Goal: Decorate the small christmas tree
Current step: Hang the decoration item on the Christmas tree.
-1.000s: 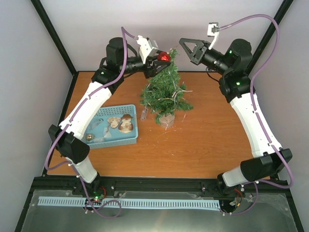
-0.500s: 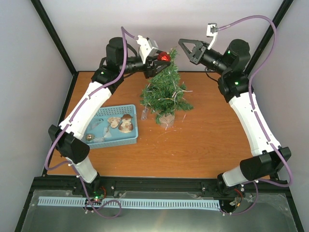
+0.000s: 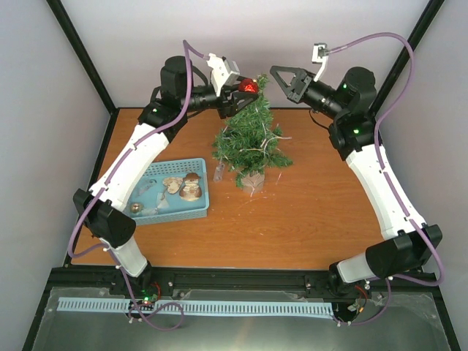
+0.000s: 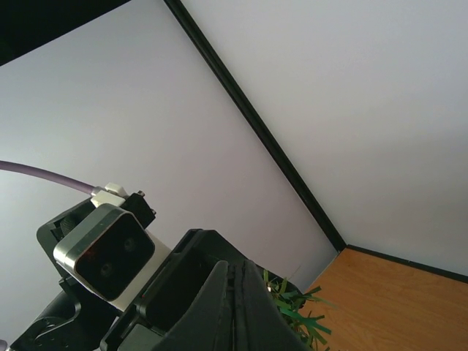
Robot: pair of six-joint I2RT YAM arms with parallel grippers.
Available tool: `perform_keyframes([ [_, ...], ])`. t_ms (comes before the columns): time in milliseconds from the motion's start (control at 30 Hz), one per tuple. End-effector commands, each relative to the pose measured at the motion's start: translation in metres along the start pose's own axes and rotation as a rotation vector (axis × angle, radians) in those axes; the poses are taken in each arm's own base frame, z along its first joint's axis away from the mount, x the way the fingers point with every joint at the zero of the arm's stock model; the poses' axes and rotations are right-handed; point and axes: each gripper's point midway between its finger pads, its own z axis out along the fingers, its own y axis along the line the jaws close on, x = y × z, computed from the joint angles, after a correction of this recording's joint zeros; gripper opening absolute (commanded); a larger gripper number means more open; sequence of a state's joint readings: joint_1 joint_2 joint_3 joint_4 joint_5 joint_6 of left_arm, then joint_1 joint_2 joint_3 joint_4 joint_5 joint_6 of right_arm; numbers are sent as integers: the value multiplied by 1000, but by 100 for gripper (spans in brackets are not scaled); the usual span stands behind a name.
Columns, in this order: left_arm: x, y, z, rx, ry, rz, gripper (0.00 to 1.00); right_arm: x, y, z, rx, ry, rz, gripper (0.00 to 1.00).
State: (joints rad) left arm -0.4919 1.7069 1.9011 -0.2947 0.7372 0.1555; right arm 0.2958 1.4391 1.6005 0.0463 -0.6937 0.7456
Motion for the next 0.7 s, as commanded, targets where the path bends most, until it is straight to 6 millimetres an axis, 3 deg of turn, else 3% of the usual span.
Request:
perform_keyframes([
  [0, -17, -5, -5, 13, -30, 22, 40, -12, 20, -8, -34, -42, -34, 3],
  [233, -17, -5, -5, 10, -28, 24, 40, -15, 23, -12, -29, -56, -50, 3],
  [667, -15, -3, -3, 5, -27, 19, 40, -21, -2, 7, 32, -42, -72, 3],
])
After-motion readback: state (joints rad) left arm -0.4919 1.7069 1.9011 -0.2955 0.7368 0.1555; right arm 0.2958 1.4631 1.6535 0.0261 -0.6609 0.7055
